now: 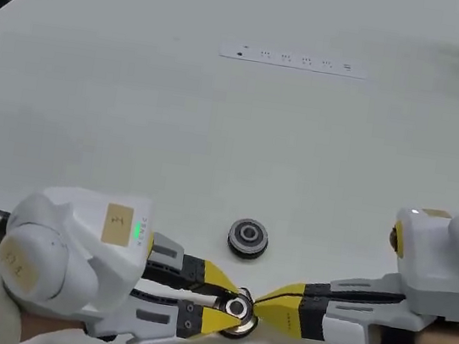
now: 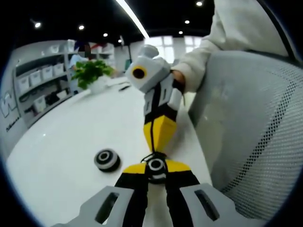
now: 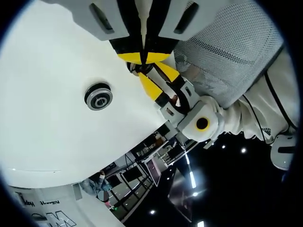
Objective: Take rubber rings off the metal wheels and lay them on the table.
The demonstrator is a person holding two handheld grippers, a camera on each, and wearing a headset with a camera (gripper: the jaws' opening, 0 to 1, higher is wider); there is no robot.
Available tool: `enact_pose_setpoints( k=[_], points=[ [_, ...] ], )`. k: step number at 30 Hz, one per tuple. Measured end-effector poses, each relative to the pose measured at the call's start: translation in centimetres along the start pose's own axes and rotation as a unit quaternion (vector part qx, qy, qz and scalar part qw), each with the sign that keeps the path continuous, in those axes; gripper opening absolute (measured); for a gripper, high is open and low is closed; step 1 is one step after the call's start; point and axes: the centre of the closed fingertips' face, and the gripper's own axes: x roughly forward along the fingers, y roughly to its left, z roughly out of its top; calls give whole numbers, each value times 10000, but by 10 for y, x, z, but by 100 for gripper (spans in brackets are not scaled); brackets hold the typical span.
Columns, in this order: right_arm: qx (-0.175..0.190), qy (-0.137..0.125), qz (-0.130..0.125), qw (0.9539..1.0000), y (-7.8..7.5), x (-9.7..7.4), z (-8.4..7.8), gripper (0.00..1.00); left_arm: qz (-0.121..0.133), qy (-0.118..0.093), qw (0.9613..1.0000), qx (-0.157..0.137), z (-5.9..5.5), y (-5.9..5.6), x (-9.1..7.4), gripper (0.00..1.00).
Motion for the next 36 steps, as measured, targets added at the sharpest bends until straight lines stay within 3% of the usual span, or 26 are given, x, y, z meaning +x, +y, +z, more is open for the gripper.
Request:
enact_pose_setpoints(
  k=[18,21,25,36],
  points=[
    [111,-57,80,9999,3,0,3,0,16,33,10000,-74,0,0,0,14],
    [344,-54,13,9994,-3,-3,1,0,-1,91,9999,48,0,0,-1,14],
    [264,-46,-7,9996,-2,-3,2,0,-48,113,9999,75,4,0,-6,14],
    [174,-14,2,9998,2,-4,5,0,-67,-41,10000,-24,18,7,-28,34]
  ],
)
